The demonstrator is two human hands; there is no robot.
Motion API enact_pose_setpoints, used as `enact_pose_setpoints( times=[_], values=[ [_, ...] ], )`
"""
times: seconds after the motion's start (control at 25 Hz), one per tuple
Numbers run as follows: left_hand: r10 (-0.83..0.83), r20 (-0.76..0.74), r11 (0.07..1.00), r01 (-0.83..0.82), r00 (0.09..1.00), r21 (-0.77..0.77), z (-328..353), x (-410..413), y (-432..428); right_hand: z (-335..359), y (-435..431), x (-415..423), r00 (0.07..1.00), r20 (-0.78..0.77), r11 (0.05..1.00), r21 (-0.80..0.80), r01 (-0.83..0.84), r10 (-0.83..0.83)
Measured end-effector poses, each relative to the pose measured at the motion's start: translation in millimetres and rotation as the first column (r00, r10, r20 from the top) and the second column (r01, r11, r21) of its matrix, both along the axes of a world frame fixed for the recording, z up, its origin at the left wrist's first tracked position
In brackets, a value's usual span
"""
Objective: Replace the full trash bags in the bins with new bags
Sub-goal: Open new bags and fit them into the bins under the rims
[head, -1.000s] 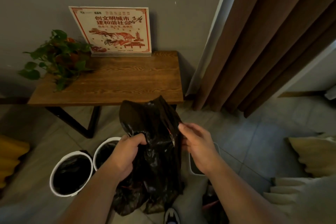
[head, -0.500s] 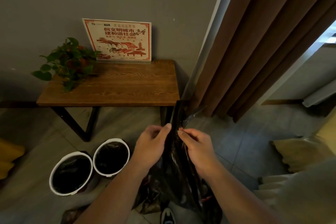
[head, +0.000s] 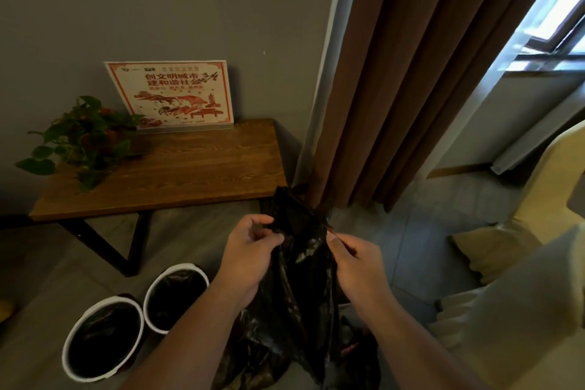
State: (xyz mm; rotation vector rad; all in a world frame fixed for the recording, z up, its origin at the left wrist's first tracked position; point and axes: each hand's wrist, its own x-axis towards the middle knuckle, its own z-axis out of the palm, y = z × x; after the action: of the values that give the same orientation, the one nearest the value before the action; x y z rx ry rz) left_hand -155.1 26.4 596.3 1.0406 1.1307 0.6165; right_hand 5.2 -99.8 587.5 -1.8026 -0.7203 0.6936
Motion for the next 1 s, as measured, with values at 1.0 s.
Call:
enact_pose_setpoints(
  times=[1.0],
  values=[
    [0.25,-0.72,0.617,0.467,0.647,0.634,28.0,177.2,-61.3,-23.7,-126.2,256.9,0.913,0.407,0.966,-0.248,0.077,0.032]
  ],
)
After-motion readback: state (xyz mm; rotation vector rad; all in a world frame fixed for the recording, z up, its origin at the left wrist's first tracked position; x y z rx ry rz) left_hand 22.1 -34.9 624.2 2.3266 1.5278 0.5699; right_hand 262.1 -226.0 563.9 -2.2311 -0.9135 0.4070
